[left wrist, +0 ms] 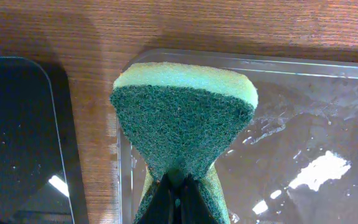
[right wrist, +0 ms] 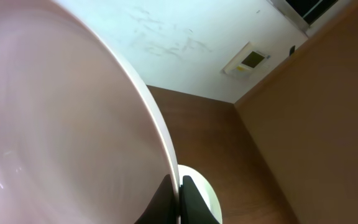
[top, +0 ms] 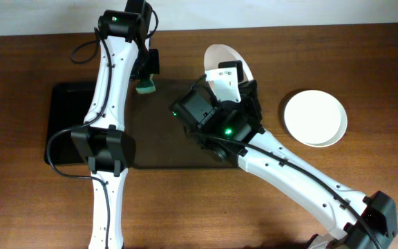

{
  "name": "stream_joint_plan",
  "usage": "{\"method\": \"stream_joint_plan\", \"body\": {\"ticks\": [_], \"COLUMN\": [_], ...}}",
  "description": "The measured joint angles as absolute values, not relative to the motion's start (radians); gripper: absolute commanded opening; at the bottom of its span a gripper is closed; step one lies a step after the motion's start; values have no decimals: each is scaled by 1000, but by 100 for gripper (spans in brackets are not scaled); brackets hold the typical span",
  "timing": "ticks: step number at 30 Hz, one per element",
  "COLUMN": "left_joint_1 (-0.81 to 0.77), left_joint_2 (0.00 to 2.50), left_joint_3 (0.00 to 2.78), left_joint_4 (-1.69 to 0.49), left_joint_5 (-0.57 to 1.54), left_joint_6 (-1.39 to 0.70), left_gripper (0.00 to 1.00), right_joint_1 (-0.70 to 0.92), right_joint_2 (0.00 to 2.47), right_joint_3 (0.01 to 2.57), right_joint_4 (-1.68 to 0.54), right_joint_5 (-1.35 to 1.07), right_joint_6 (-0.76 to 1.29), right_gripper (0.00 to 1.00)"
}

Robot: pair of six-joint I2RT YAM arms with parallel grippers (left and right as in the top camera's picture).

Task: Clean dirty plates on tray and stack at the side
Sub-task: 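Carry the plate with the right gripper to the stacked plates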

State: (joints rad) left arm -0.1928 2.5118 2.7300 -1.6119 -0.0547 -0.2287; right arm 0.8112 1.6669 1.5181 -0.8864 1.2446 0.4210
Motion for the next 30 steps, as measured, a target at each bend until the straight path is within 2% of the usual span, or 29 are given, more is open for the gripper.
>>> {"method": "stream_joint_plan", "body": {"ticks": [11,15,19,25,30], "left_joint_1": [-193,-193,-193,-193,-193], "left_joint_2": [2512,2512,2512,2512,2512], "left_joint_3": [2730,2730,2730,2730,2730], "left_joint_4": [-1615,-1620,-1623,-1623,-1619], "left_joint_5": [-55,-55,-55,-55,-55], "left_joint_6": [-229,-229,-229,-229,-228], "left_gripper": [1,1,1,1,1], "right_joint_1": [749,675,506,190,-69], "right_joint_2": [1666,1665,1665,1665,1665], "right_joint_3": [1518,1518,1518,1518,1518], "right_joint_4": [-993,-1013,-1005,-1005,-1015], "right_joint_5": [968,733,363,-125,-244], "right_joint_6": [475,543,560,424,408], "right_gripper": [4,4,4,4,4]}}
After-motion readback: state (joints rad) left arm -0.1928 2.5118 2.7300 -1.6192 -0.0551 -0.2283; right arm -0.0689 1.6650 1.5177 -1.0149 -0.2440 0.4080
